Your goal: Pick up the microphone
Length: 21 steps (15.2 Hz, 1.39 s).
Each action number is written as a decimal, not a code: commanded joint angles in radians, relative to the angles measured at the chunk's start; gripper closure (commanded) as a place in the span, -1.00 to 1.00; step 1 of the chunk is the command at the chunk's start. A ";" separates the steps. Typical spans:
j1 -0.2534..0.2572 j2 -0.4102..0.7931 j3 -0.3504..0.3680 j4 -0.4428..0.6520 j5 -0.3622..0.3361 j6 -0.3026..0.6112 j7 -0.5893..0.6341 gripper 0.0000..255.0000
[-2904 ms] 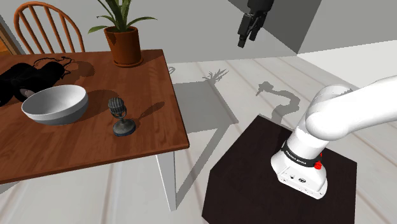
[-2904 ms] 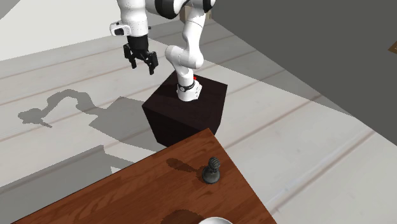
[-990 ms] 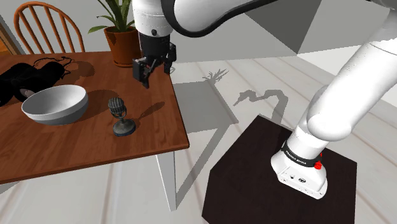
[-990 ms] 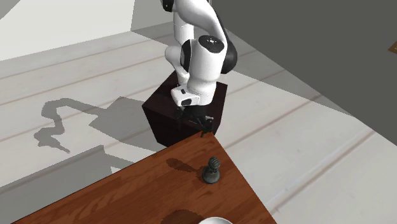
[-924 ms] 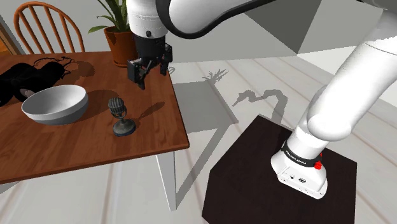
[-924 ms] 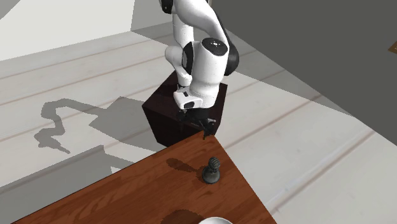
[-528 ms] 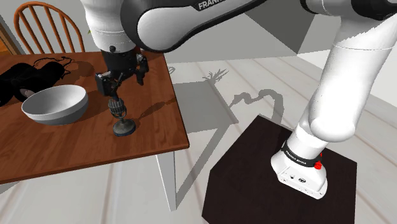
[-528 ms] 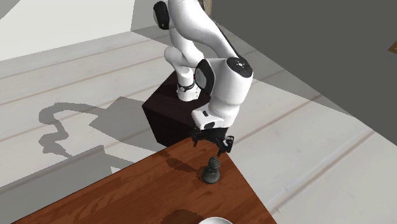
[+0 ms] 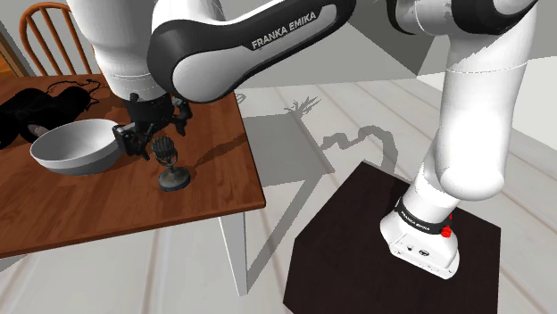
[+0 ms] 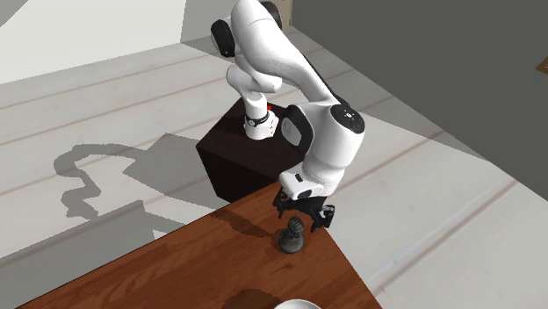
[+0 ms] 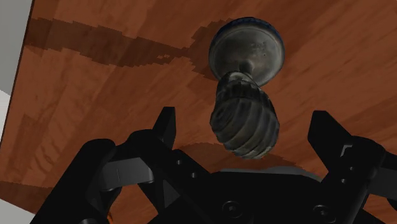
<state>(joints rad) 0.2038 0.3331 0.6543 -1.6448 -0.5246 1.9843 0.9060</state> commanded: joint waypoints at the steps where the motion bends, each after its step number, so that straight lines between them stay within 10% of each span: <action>1: 0.000 0.007 -0.004 -0.016 -0.009 0.021 0.009 -1.00; 4: 0.000 0.013 -0.006 -0.029 -0.016 0.037 0.018 -1.00; 5: 0.000 0.012 -0.006 -0.030 -0.015 0.038 0.017 1.00; 21: 0.001 -0.008 0.004 0.036 0.012 -0.039 -0.018 1.00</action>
<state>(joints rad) 0.2044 0.3280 0.6573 -1.6173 -0.5161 1.9557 0.8925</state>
